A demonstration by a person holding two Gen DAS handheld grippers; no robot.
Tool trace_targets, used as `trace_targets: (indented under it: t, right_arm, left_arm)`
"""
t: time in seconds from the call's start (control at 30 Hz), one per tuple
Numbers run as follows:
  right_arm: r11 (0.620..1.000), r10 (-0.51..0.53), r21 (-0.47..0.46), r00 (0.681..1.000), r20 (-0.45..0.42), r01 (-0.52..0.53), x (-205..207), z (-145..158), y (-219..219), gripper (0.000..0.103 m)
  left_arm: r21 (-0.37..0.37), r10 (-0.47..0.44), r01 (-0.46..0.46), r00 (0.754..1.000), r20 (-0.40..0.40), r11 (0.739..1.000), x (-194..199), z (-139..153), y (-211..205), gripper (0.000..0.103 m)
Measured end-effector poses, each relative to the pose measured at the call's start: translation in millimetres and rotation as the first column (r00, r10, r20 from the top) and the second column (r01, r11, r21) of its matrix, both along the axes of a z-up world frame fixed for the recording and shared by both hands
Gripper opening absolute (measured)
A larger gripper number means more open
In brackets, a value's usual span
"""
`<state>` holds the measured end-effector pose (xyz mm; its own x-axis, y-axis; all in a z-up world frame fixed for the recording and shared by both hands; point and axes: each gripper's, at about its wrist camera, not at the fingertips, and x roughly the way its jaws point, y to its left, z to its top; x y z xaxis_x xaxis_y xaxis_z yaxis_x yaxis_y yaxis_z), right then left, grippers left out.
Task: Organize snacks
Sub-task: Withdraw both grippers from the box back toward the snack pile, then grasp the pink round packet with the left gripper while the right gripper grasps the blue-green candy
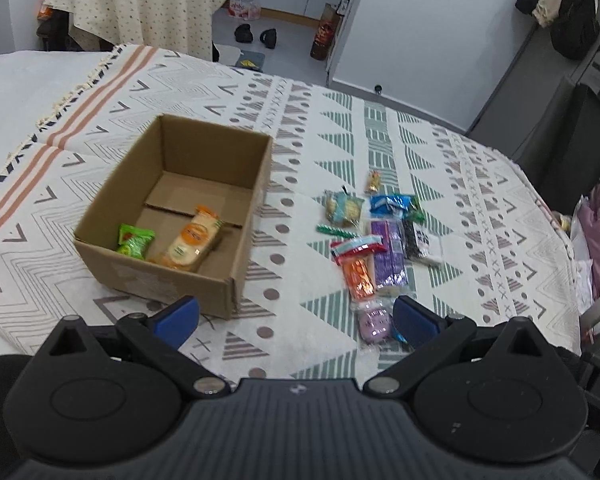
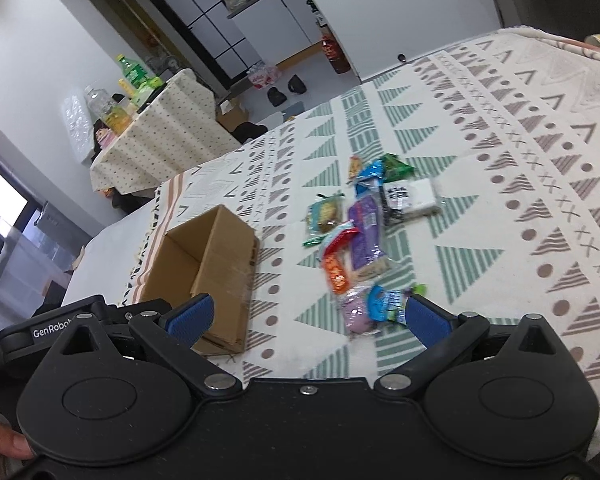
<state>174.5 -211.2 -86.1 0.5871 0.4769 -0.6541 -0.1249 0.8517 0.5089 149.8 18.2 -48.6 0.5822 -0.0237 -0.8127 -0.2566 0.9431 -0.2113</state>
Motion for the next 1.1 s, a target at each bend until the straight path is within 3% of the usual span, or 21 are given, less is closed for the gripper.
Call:
trace_targets:
  t: [0.57, 0.87, 1.1]
  right_arm:
    - [0.996, -0.074, 0.047, 0.994, -0.075, 0.078, 10.5, -45.1, -32.4, 0.101]
    - [0.990, -0.106, 0.077, 0.982, -0.158, 0.119, 22.0, -69.9, -39.5, 0.076]
    - [0.984, -0.102, 0.116, 0.966, -0.239, 0.133, 35.6, -91.3, -39.2, 0.068]
  left_arm:
    - [0.030, -0.047, 0.049, 0.996, -0.070, 0.998, 19.1, -33.3, -32.3, 0.102]
    - [-0.002, -0.054, 0.054, 0.995, -0.080, 0.999, 37.2, -54.1, -37.5, 0.099]
    - [-0.026, -0.078, 0.076, 0.992, -0.095, 0.997, 54.6, -72.6, -43.0, 0.084]
